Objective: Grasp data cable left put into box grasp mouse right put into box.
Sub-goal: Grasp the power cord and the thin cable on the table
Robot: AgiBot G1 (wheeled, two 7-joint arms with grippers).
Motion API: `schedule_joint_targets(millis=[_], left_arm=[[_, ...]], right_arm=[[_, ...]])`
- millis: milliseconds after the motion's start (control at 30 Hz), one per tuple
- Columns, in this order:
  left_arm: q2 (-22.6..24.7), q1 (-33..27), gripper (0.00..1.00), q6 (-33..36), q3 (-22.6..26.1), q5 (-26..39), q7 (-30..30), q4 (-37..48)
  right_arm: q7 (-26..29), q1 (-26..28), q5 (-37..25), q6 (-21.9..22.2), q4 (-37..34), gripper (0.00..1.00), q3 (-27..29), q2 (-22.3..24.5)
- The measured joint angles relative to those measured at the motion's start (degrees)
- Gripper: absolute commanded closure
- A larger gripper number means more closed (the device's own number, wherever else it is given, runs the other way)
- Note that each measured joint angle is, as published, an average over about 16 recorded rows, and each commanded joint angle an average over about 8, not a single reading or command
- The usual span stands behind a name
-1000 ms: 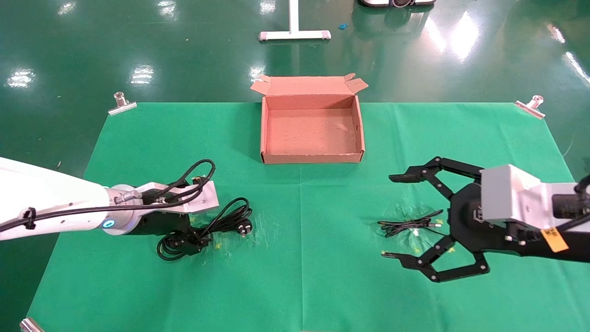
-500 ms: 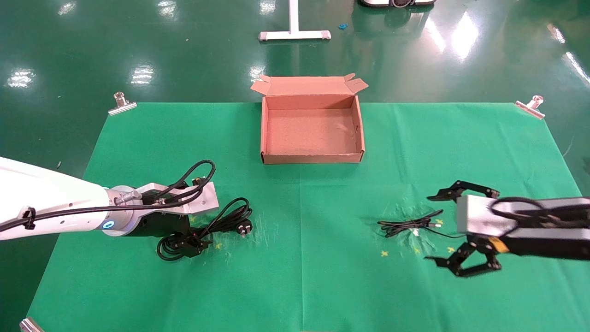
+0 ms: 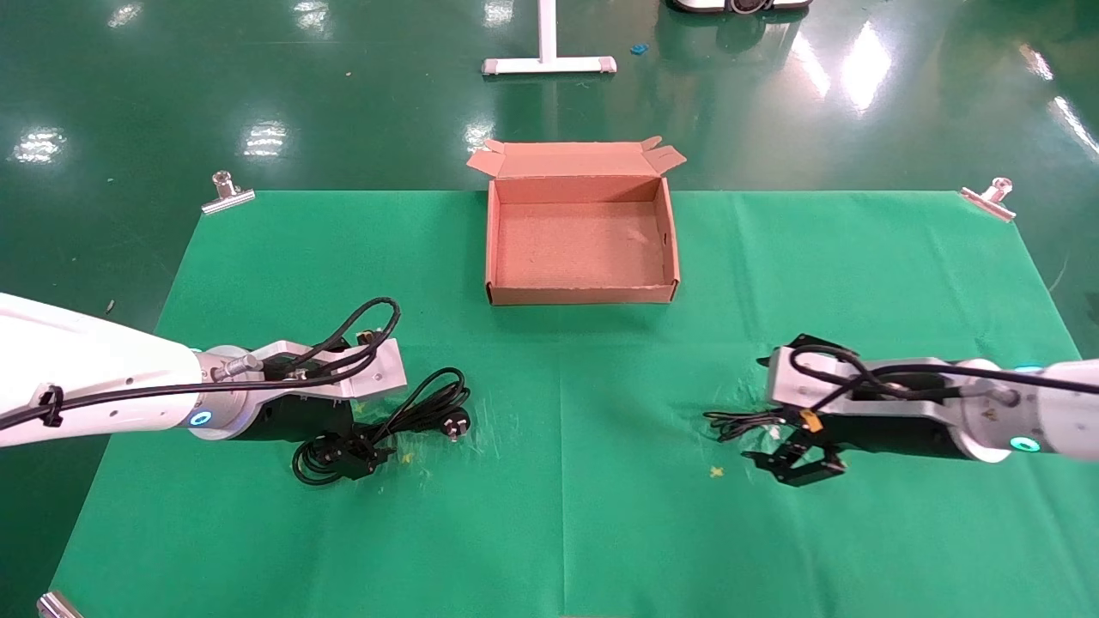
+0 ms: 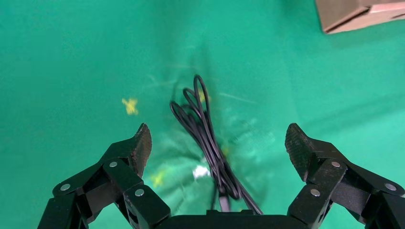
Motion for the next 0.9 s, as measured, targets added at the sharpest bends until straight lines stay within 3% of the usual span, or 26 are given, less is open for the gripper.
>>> schedule_joint_targets(millis=[267, 300, 467, 500, 567, 733, 767, 900], left_arm=[[0.00, 0.00, 0.00, 0.00, 0.00, 0.00, 0.00, 0.00], [0.00, 0.00, 0.04, 0.00, 0.00, 0.00, 0.00, 0.00], [0.00, 0.01, 0.64, -0.01, 0.00, 0.00, 0.00, 0.01], [0.00, 0.01, 0.77, -0.01, 0.00, 0.00, 0.00, 0.01], [0.00, 0.01, 0.98, -0.01, 0.00, 0.00, 0.00, 0.01], [0.00, 0.02, 1.00, -0.01, -0.01, 0.00, 0.01, 0.02], [0.00, 0.02, 1.00, -0.01, -0.01, 0.00, 0.01, 0.02], [-0.01, 0.02, 1.00, -0.01, -0.01, -0.01, 0.01, 0.02]], right_arm=[[0.30, 0.32, -1.35, 1.71, -4.40, 0.00, -0.56, -2.50], [0.32, 0.39, -1.49, 1.84, -4.85, 0.00, -0.61, -2.70], [0.55, 0.73, -2.08, 2.25, -6.52, 0.00, -0.80, -3.39], [0.60, 0.78, -2.18, 2.30, -6.73, 0.05, -0.84, -3.47], [0.67, 0.87, -2.32, 2.35, -7.03, 0.30, -0.89, -3.60], [0.75, 0.94, -2.41, 2.39, -7.33, 0.92, -0.94, -3.74], [0.74, 0.95, -2.40, 2.37, -7.30, 1.00, -0.93, -3.72], [0.69, 0.93, -2.32, 2.32, -7.10, 1.00, -0.91, -3.63]])
